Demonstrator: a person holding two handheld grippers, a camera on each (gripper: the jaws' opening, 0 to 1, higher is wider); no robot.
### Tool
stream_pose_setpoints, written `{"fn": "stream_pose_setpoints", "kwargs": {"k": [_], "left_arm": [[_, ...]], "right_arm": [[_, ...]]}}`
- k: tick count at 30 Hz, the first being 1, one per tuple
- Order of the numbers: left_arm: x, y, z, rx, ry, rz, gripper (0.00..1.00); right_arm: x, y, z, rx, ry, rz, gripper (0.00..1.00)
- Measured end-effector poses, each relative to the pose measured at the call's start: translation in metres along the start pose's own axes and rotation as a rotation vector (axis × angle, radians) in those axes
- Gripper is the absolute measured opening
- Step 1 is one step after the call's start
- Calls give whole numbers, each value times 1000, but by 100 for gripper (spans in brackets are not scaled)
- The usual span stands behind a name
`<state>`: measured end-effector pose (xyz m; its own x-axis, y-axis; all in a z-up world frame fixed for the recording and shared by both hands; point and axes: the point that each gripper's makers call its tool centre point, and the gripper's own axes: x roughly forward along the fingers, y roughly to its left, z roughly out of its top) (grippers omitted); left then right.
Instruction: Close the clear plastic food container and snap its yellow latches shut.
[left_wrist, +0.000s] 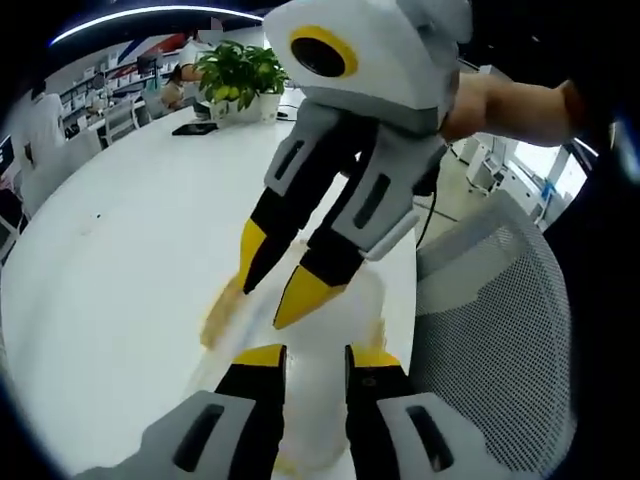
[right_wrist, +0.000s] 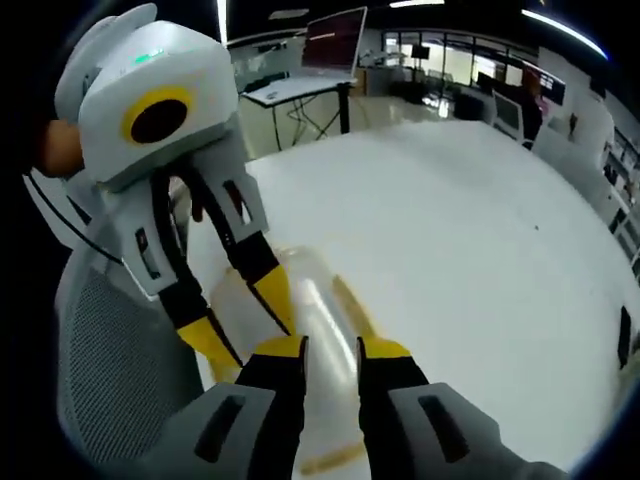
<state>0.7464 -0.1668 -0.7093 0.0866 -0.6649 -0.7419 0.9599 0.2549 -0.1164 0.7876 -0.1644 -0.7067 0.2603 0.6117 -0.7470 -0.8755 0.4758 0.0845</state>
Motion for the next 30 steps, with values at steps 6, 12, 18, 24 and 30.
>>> {"fn": "stream_pose_setpoints", "kwargs": {"k": [6,12,18,24,30], "left_arm": [[0,-9,-2,55,-2,-3,22],[0,-14,-5,124,11,13,28],[2,-16,-8,254,1,49,31],[4,-17,-10,343,-5,74,34],[7,-17,-11,447,-8,116,35]], "right_arm": [[3,-2,2,-6,5,39,21],[9,-2,4,5,17,117,28],[14,-2,0,-38,84,182,30],[18,-3,-1,-88,151,231,29],[20,-3,-1,-88,196,276,30]]}}
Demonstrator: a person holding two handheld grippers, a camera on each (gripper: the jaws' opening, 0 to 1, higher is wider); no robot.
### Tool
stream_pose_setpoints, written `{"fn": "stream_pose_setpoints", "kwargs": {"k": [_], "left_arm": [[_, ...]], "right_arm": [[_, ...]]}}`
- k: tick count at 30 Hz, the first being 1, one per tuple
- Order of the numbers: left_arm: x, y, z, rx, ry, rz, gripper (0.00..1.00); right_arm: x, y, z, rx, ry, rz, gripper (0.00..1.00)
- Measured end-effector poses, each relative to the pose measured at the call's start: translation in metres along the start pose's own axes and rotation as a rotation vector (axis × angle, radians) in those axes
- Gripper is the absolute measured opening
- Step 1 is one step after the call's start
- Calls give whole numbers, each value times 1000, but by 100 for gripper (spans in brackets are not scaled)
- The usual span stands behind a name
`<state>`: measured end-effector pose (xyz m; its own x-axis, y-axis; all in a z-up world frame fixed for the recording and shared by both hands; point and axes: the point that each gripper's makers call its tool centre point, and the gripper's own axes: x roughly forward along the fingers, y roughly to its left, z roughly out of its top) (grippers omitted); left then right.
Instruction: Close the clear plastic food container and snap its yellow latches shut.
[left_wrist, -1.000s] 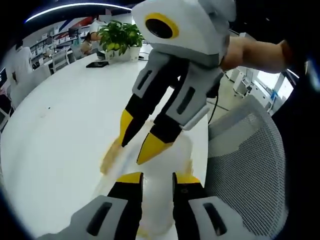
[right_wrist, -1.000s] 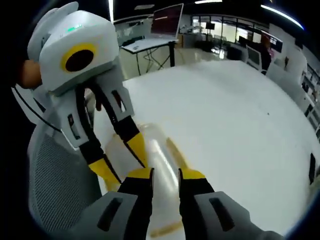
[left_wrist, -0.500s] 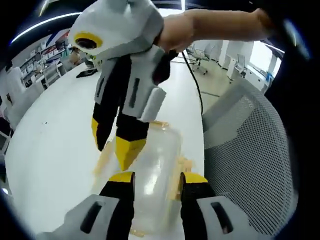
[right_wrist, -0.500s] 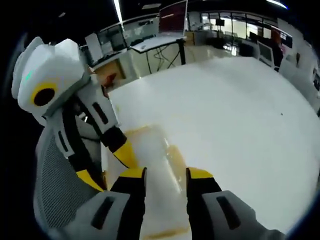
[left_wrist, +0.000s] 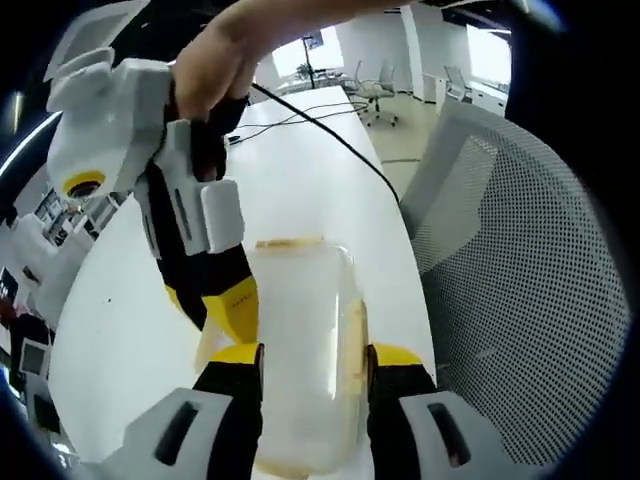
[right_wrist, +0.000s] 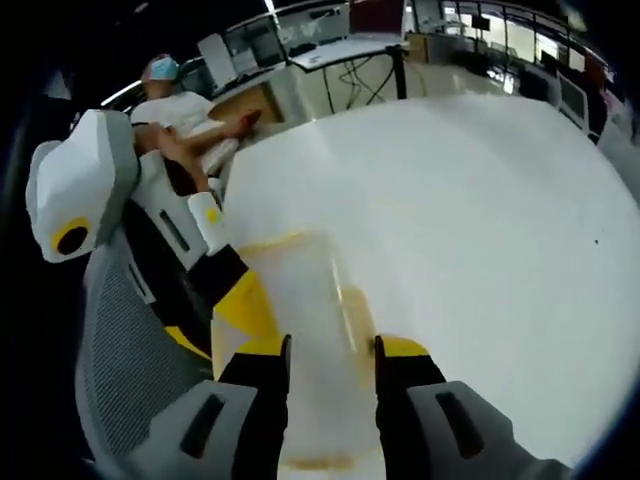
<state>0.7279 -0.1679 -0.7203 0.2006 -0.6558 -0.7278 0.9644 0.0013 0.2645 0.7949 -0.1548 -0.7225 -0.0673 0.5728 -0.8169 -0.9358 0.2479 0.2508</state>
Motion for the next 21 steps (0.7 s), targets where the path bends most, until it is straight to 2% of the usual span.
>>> {"fn": "stream_pose_setpoints", "kwargs": {"k": [11,18,19,20,21], "left_arm": [[2,1,0,30,-17,36,36],[4,3,-1,17,-12,49,34],[5,3,-1,33,-19,58,33],[7,3,0,51,-29,66,32],[7,4,0,39,-25,69,31]], "right_arm": [[3,1,-1,-11,74,66,31],[4,2,-3,-10,98,71,28],[4,3,-3,-18,108,70,27],[4,3,0,-94,119,71,26],[4,3,1,-97,120,66,26]]}}
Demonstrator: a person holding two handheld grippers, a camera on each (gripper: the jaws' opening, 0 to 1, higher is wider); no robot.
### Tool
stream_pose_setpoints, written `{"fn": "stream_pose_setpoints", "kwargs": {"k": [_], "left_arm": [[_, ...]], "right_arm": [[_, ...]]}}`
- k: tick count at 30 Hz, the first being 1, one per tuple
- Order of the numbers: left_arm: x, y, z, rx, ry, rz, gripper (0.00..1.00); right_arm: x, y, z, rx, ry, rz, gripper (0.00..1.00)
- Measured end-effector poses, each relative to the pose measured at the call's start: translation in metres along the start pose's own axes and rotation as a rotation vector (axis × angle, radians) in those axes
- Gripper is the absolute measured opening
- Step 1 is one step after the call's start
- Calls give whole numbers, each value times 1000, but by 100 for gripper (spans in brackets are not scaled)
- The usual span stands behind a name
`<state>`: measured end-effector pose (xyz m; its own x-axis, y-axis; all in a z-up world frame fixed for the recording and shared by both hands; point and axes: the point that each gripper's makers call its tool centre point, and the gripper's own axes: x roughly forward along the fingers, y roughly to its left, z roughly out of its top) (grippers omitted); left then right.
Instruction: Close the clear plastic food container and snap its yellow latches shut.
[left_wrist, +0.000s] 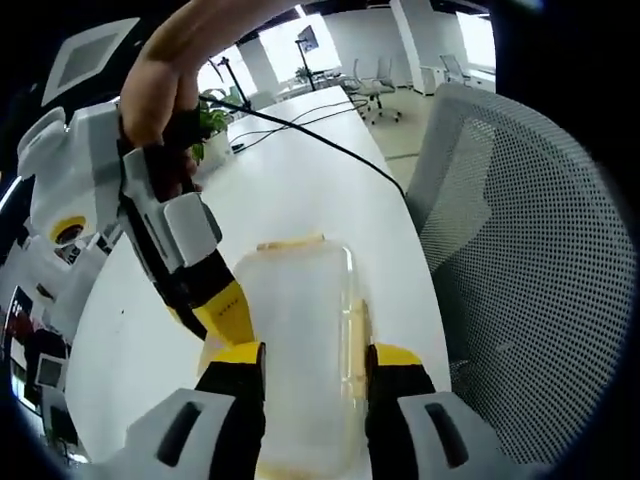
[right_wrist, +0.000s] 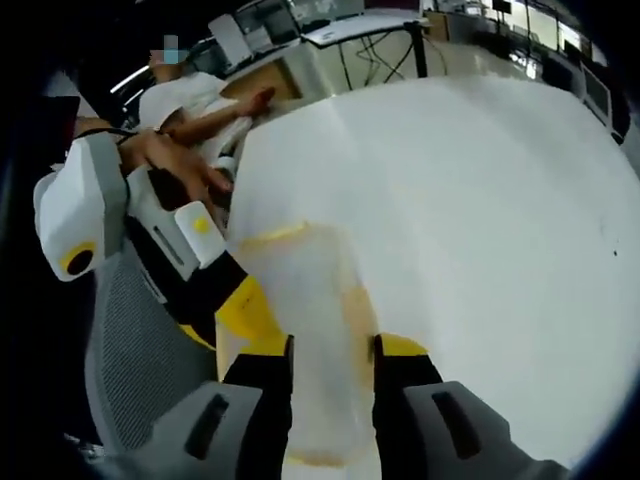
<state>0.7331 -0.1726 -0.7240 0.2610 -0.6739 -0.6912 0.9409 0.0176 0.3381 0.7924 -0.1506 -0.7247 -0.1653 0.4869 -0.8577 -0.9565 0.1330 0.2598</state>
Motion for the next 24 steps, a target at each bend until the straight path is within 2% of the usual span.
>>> {"fn": "stream_pose_setpoints", "kwargs": {"k": [1,2,5,8,17,24], "left_arm": [[3,1,0,8,2,15,31],[4,4,2,-21,2,30,31],[6,2,4,-4,11,25,30],[3,1,4,-4,-15,11,31],[2,0,5,7,-13,17,30],[2,1,5,4,-16,10,30]], "right_arm": [[1,-2,4,57,-5,-15,24],[2,-4,9,65,-24,-29,23],[2,-4,7,27,27,-16,23],[2,-4,5,24,51,0,24],[2,-5,3,57,74,24,26],[2,-8,1,98,64,58,28]]}}
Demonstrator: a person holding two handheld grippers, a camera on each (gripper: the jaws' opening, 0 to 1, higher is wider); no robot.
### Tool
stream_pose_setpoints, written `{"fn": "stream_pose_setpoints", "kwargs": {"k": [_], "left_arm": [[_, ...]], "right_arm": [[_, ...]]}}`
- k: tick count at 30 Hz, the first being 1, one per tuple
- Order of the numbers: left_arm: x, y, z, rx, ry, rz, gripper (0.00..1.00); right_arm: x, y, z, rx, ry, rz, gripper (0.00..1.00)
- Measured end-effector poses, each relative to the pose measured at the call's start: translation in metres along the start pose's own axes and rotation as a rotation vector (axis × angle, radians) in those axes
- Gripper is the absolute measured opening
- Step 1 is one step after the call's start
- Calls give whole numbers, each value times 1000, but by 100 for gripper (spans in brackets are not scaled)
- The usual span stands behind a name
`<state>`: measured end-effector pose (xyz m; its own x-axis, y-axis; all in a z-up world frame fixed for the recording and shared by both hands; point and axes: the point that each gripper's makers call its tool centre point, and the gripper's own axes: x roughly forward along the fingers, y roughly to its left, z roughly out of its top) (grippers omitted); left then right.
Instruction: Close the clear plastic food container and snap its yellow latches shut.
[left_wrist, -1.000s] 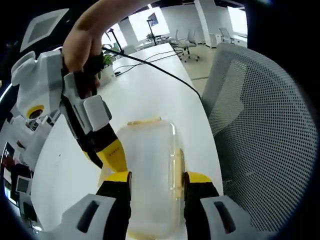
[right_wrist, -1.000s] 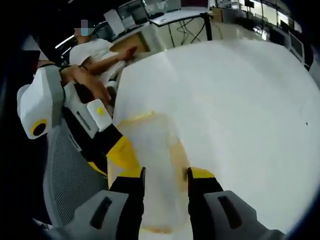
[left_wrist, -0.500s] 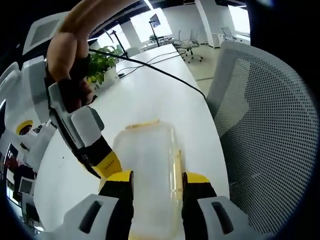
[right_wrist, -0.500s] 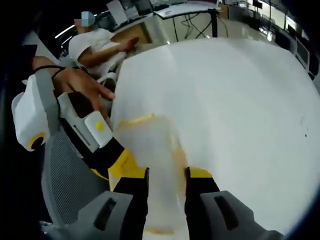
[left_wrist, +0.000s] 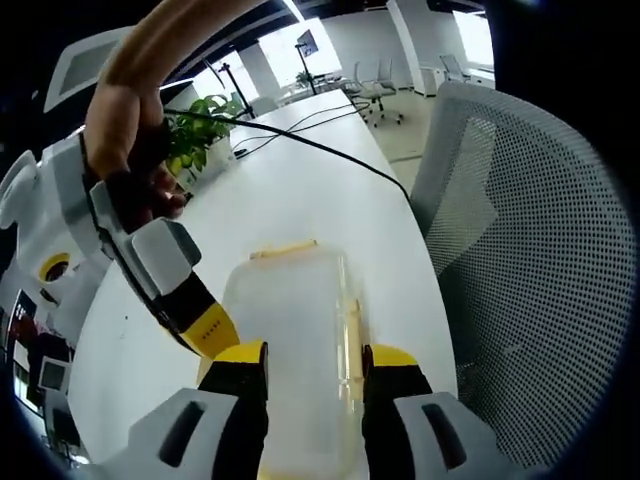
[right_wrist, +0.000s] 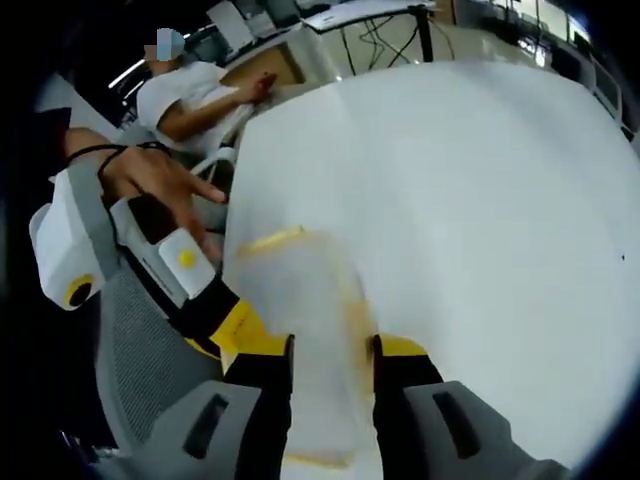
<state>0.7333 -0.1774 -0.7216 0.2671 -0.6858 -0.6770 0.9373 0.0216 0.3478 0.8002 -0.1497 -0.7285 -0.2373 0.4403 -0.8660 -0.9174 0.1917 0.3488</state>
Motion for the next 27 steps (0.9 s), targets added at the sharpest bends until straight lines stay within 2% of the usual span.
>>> {"fn": "stream_pose_setpoints", "kwargs": {"k": [10,11,12,16,27], "left_arm": [[0,0,0,12,-20,-3,29],[0,1,0,9,-17,0,28],[0,0,0,18,-21,-5,28],[-1,0,0,7,-28,-12,28],[-3,0,1,6,-48,-10,30]], "right_arm": [[3,1,-2,76,-1,71,28],[3,7,-5,91,10,121,27],[3,-1,-2,109,-3,90,27],[7,5,0,102,0,94,28],[4,4,-1,88,-27,60,32]]}}
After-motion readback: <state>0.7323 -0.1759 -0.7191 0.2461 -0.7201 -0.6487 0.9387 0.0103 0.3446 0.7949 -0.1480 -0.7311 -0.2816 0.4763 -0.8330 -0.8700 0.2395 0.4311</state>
